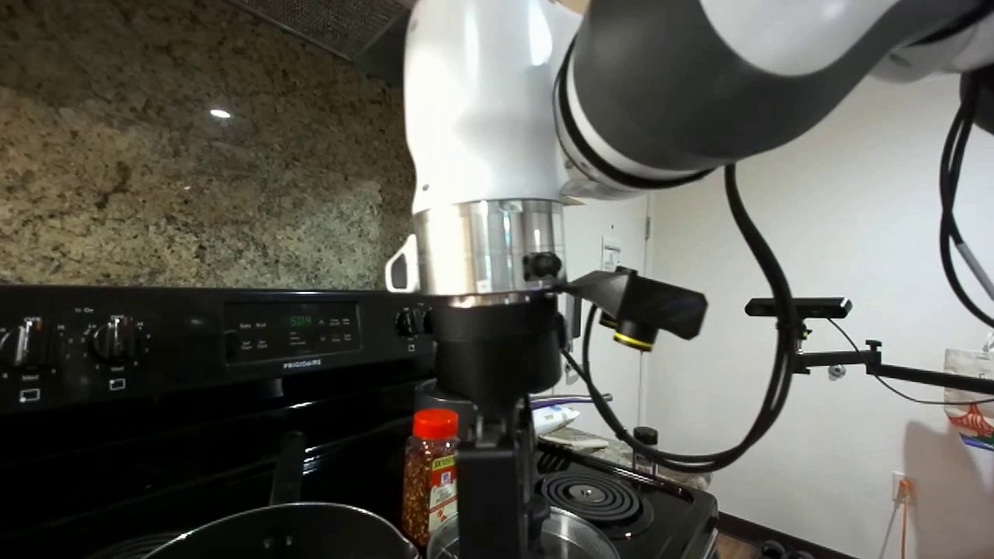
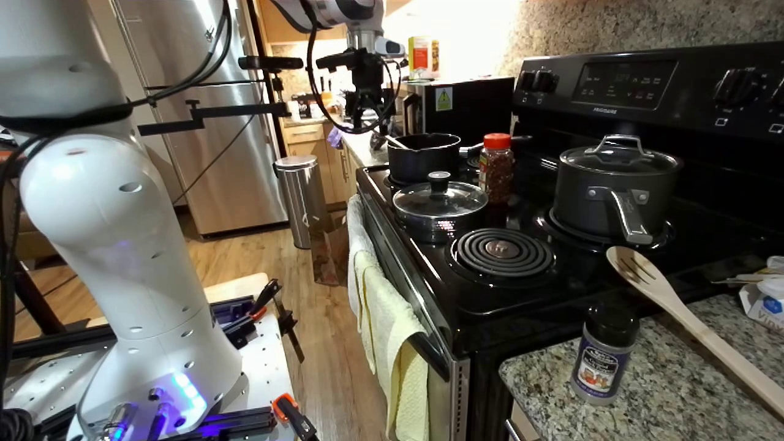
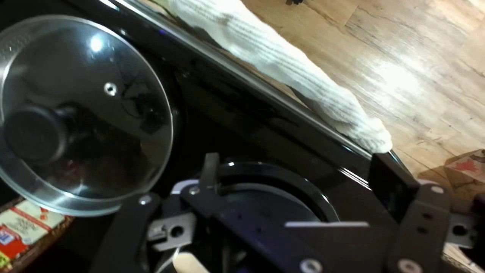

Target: Move the wooden spoon from the left side of the stove to the right side

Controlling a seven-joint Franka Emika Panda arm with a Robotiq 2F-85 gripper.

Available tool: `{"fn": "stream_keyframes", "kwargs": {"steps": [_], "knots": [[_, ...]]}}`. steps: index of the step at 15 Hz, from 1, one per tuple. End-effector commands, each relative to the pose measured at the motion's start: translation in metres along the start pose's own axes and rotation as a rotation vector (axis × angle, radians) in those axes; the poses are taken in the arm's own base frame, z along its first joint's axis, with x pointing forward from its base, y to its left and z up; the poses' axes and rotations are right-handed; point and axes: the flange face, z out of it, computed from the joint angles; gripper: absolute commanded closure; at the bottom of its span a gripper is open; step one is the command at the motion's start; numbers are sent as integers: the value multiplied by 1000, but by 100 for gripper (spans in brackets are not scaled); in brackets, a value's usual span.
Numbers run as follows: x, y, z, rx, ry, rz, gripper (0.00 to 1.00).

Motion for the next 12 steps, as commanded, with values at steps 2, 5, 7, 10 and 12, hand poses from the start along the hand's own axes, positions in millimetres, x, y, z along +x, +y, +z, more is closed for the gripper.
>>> {"fn": "stream_keyframes", "kwargs": {"steps": [2, 5, 7, 10, 12], "knots": [[7, -4, -1, 5, 0, -7, 0], [9, 4, -5, 28, 7, -52, 0], [19, 0, -19, 64, 53, 94, 0], [36, -24, -34, 113, 145, 240, 0], [46, -46, -30, 141, 146, 299, 0]]}}
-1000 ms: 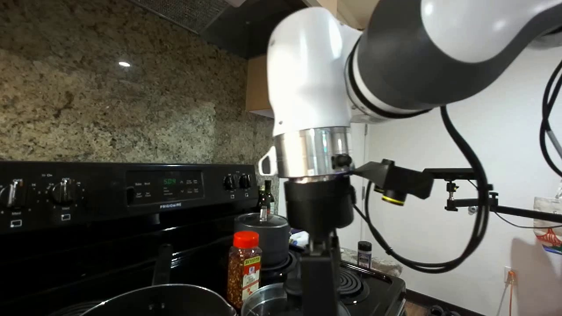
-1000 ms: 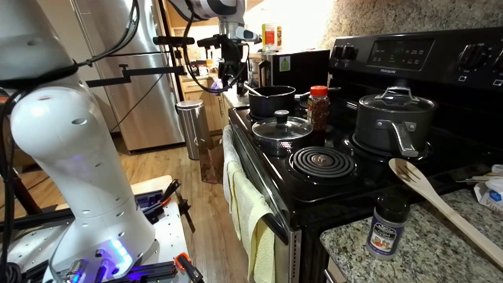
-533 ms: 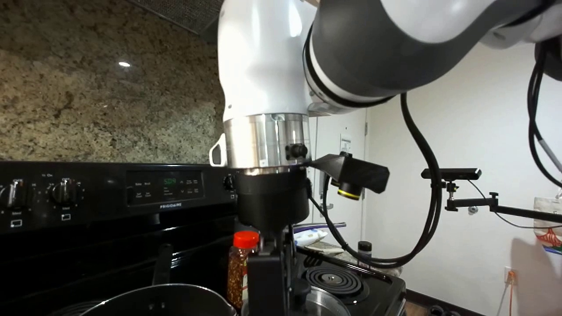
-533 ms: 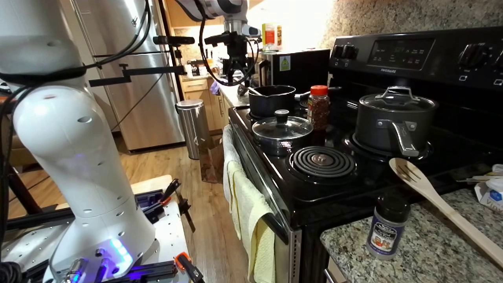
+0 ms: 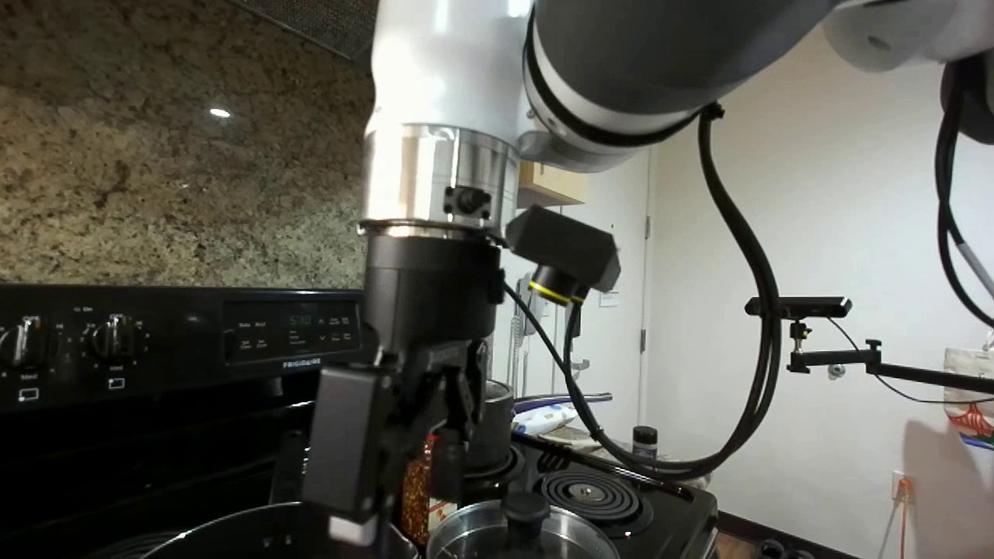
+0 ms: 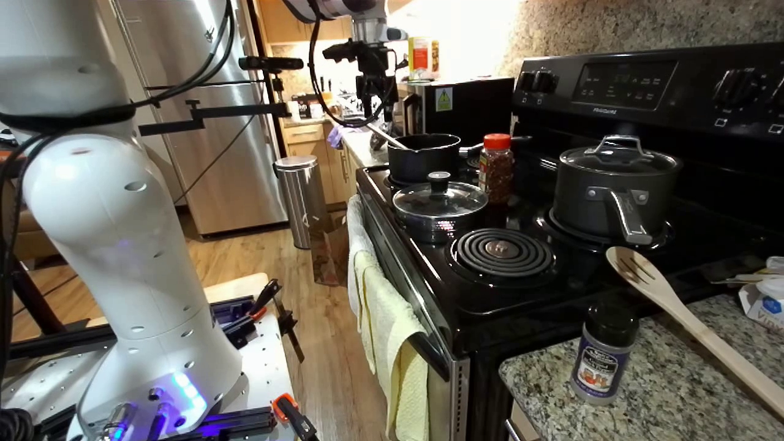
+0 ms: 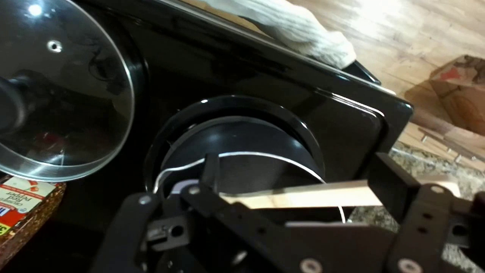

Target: Move the wooden spoon from the left side of the stove to the right side

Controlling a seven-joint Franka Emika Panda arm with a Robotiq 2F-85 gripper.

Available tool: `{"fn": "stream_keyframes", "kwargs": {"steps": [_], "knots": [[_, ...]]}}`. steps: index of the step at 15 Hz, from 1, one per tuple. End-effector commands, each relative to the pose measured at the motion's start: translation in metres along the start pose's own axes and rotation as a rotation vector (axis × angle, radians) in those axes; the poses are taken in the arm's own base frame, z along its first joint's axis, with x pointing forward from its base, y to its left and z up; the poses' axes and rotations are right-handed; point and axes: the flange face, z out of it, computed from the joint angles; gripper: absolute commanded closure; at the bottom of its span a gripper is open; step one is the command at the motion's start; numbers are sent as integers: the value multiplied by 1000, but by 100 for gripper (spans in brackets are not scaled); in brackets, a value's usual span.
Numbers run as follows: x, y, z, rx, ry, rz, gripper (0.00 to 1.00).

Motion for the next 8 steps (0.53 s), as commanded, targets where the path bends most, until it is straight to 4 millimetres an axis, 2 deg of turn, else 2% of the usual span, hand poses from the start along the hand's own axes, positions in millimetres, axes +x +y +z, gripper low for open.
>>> {"fn": "stream_keyframes", "kwargs": {"steps": [1, 2, 4, 6, 8], "knots": [[9, -41, 11, 61, -22, 90, 0], [2, -23, 3, 22, 3, 50, 0], [3, -38, 11, 34, -15, 58, 0], [6, -39, 15, 37, -21, 63, 0], [5, -42, 10, -2, 13, 213, 0]]}}
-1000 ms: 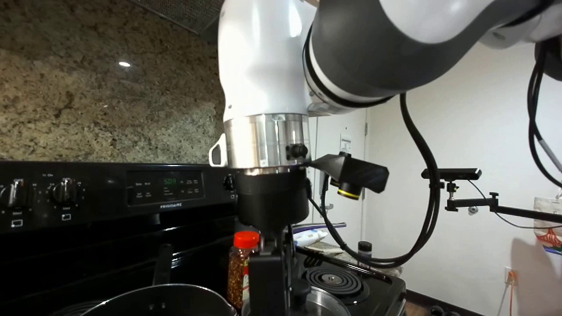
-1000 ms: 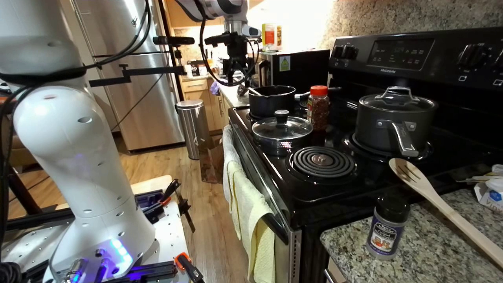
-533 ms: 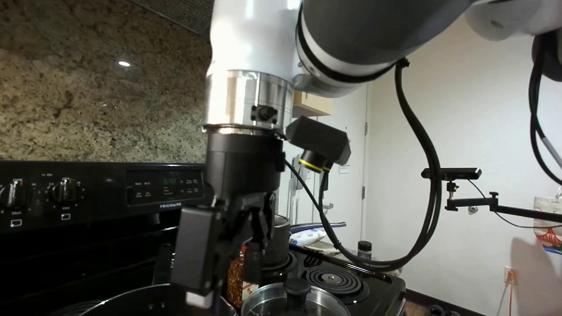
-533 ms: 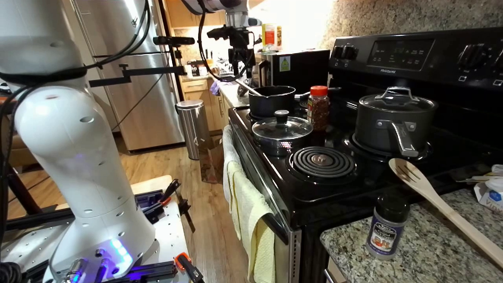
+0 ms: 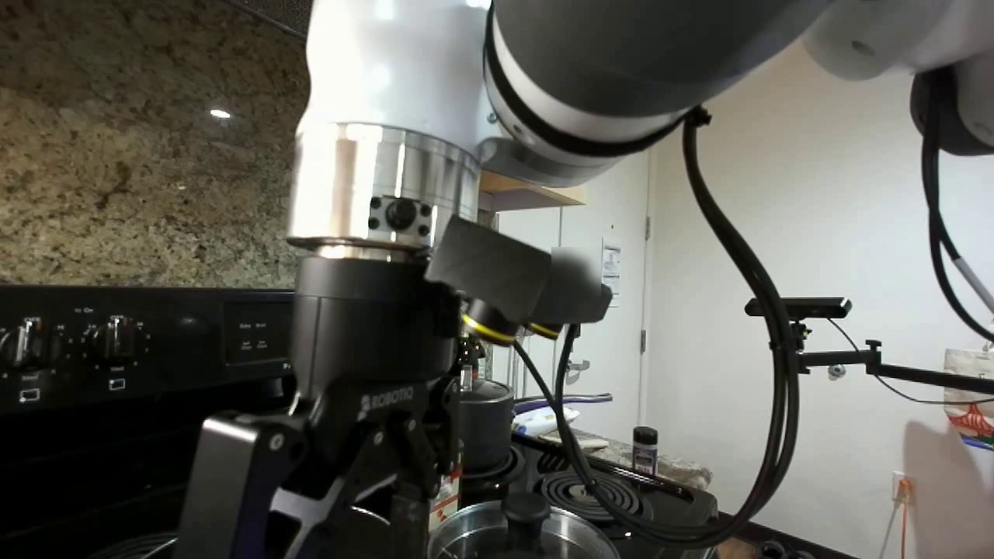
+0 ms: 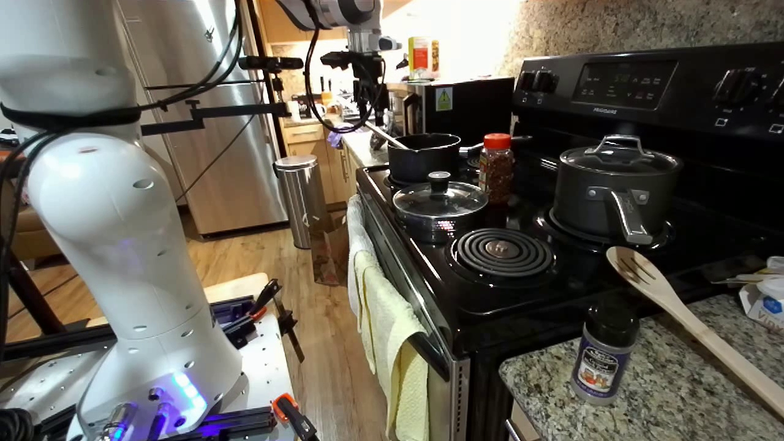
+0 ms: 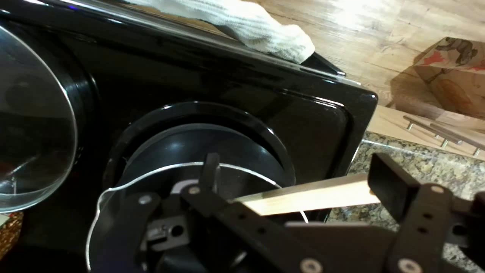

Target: Move the wooden spoon from the left side of the stove to the right side

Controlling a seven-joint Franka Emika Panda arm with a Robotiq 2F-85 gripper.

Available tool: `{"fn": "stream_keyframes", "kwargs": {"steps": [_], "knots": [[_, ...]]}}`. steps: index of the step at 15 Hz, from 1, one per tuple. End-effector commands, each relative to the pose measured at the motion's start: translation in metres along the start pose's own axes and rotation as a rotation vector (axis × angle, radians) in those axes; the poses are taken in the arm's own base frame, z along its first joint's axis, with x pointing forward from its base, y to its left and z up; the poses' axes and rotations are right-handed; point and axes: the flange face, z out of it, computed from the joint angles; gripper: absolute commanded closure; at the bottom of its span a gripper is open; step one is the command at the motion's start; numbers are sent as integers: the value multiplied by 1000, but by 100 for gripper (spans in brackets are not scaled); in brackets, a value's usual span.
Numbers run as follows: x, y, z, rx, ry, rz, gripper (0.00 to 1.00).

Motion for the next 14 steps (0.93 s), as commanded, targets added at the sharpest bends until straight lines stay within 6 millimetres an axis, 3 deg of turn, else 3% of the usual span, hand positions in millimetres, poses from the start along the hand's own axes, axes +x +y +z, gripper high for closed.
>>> {"fn": "stream_keyframes", "kwargs": {"steps": [1, 8, 9, 14], "knots": [[-5, -12, -7, -37, 61, 177, 0], [-28, -65, 10, -15, 89, 555, 0], [-29, -52, 6, -40, 61, 469, 0], [-30, -63, 17, -22, 42, 577, 0]]}}
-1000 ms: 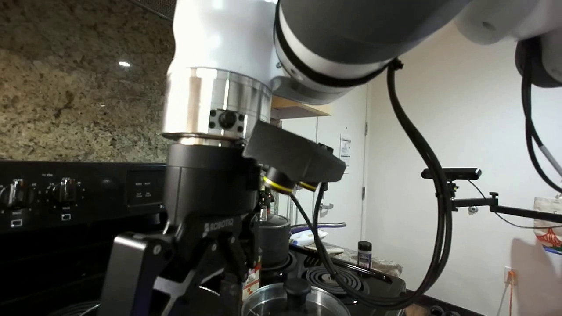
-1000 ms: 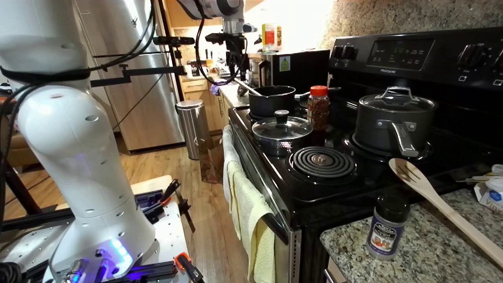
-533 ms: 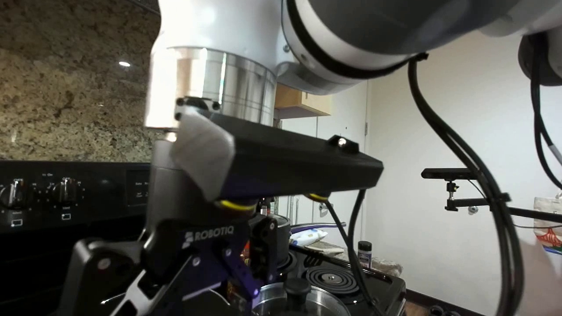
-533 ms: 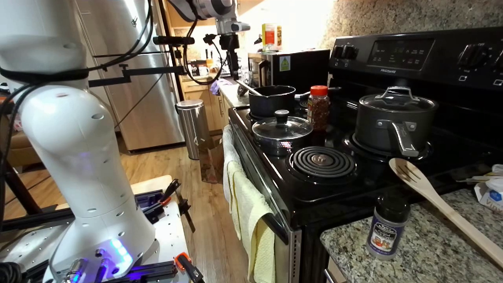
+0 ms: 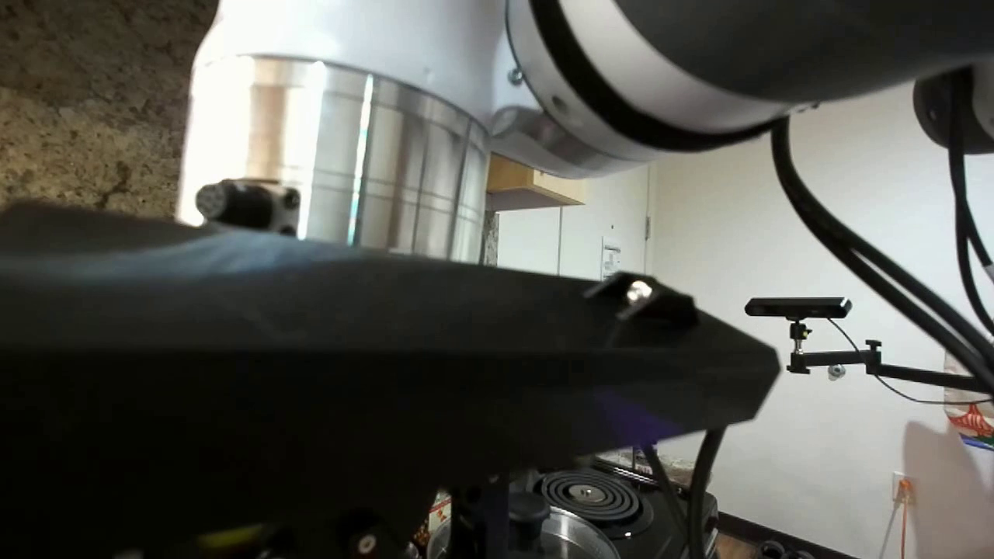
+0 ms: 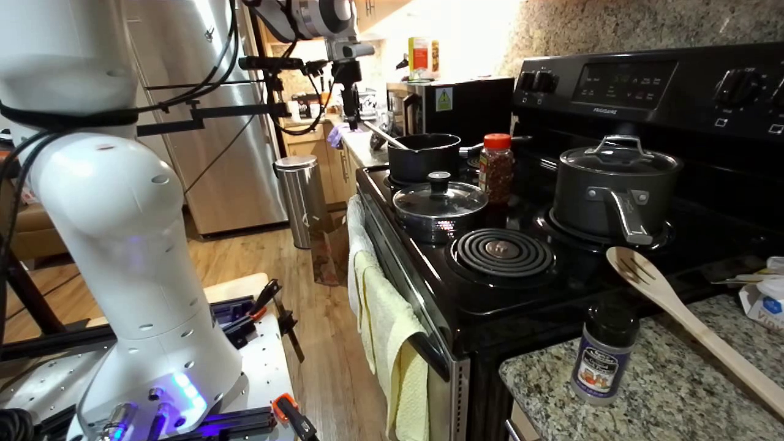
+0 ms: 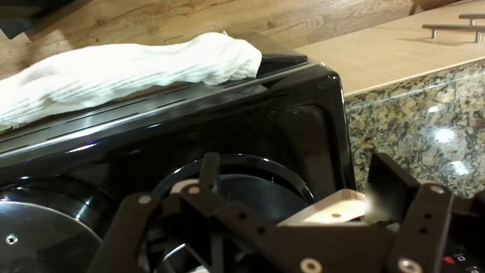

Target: Move the wooden spoon from the left side of the stove to the right side

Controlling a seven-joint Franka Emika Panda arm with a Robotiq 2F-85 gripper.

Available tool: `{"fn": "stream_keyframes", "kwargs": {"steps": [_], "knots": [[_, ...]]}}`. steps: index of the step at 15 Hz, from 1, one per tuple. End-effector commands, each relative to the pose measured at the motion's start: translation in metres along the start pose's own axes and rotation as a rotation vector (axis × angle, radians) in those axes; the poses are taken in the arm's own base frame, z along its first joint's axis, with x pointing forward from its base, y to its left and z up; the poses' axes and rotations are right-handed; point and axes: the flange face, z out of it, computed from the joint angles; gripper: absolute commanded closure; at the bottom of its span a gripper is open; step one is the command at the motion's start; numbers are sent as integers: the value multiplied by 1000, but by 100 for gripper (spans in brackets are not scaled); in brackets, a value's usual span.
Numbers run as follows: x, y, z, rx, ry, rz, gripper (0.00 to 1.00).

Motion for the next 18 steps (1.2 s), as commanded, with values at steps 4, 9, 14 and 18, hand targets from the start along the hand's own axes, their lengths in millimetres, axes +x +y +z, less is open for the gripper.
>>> {"fn": "stream_keyframes", "kwargs": {"steps": [4, 9, 14, 18], "knots": [[2, -18, 23, -25, -34, 171, 0], [23, -37, 22, -3, -29, 270, 0], [41, -45, 15, 5, -33, 279, 0], [57, -42, 28, -27, -46, 312, 0]]}}
